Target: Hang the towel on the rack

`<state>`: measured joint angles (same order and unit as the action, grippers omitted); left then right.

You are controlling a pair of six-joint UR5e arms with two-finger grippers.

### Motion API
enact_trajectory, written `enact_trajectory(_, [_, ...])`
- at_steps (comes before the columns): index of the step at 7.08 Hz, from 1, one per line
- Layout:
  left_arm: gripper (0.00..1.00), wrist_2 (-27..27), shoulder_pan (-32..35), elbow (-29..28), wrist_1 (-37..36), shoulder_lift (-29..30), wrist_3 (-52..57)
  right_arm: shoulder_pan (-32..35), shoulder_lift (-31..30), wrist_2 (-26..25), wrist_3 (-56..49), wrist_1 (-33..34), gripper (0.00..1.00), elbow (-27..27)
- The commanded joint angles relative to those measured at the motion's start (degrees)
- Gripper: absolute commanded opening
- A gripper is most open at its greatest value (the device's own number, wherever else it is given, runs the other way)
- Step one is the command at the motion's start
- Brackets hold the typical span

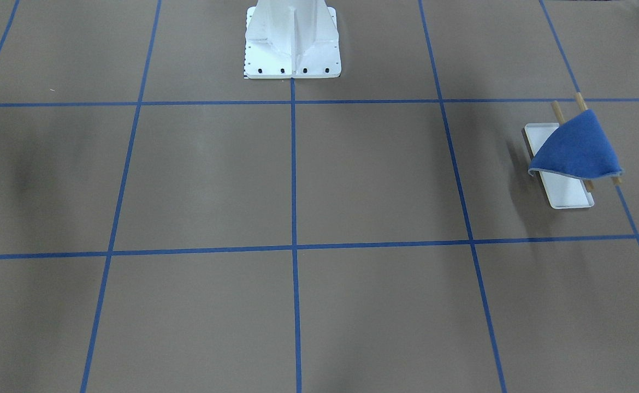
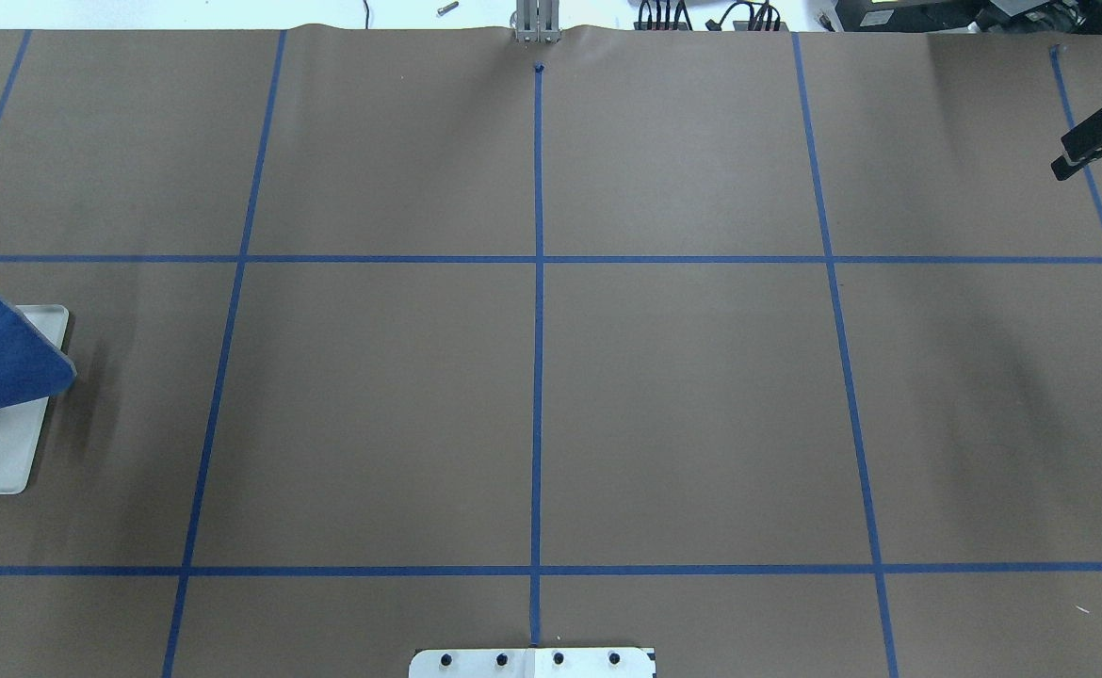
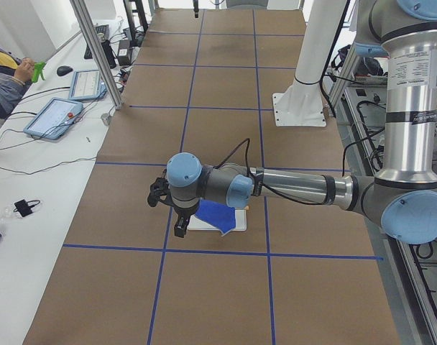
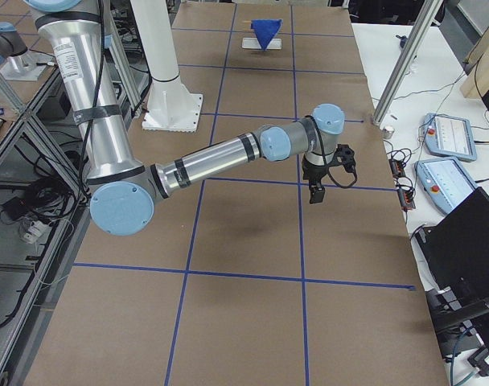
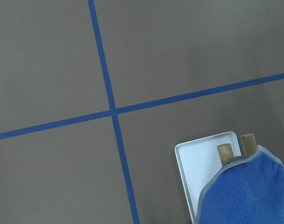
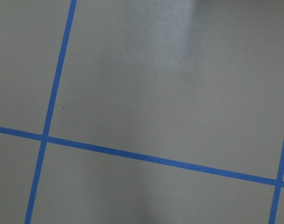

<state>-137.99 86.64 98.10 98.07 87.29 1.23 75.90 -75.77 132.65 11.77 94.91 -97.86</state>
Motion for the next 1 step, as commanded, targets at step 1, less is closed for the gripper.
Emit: enact_trajectory(1, [0.98,-0.2,-0.1,0.2,1.8,0.1,-0.3,-0.2,0.0,0.0,0.0,0.0,1.0,0.0])
